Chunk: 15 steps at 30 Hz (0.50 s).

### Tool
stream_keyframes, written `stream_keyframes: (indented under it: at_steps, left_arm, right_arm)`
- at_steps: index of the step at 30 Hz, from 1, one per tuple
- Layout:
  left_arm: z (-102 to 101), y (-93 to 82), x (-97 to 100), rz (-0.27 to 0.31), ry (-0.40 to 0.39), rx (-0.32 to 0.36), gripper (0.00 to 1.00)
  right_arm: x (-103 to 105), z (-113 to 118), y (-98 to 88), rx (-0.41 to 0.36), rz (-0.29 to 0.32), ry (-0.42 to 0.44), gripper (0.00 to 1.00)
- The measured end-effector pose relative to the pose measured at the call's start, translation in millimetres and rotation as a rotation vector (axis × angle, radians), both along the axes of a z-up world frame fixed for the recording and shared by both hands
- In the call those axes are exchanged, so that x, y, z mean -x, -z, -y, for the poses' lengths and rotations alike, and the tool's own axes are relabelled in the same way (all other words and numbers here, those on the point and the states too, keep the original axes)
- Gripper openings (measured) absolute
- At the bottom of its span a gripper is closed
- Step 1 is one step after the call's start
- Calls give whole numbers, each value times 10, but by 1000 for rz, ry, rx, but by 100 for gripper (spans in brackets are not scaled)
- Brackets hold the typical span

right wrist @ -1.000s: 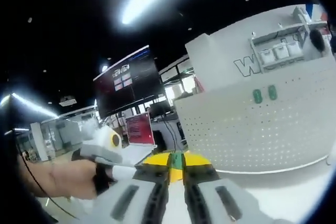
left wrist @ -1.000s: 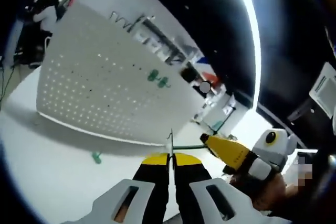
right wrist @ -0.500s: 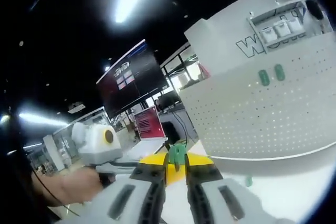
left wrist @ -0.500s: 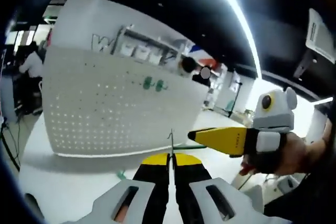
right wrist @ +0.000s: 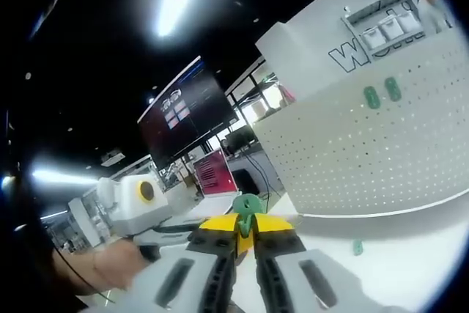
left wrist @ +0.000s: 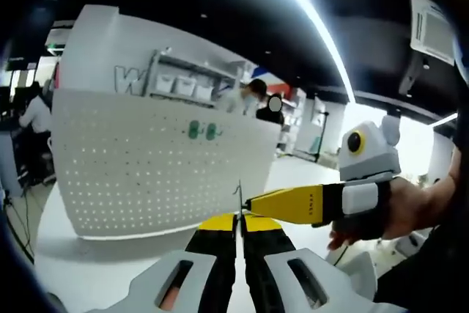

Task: Insert the hook assembly into the mounting plate slot until the hook locks in place.

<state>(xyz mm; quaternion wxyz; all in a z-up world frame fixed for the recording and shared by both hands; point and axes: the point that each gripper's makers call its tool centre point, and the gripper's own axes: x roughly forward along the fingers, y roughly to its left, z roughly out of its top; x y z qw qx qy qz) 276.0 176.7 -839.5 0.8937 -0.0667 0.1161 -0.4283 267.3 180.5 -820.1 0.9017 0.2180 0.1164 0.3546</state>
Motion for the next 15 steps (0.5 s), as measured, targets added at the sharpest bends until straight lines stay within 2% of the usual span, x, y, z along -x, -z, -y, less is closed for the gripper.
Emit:
stream_keyframes:
  at_steps: [7,11,15]
  left_arm:
    - [-19,11,-5,14,-5,-27,1]
    - [-31,33,7,18,-10,-40,1]
    - [-46,38,7,22,-14,-44,1]
  right_arm:
    - [8,-18,23,21,9,15,3]
    - [7,-19,50,96,48,27,1]
    - [7,-36,50,85,45,31,1]
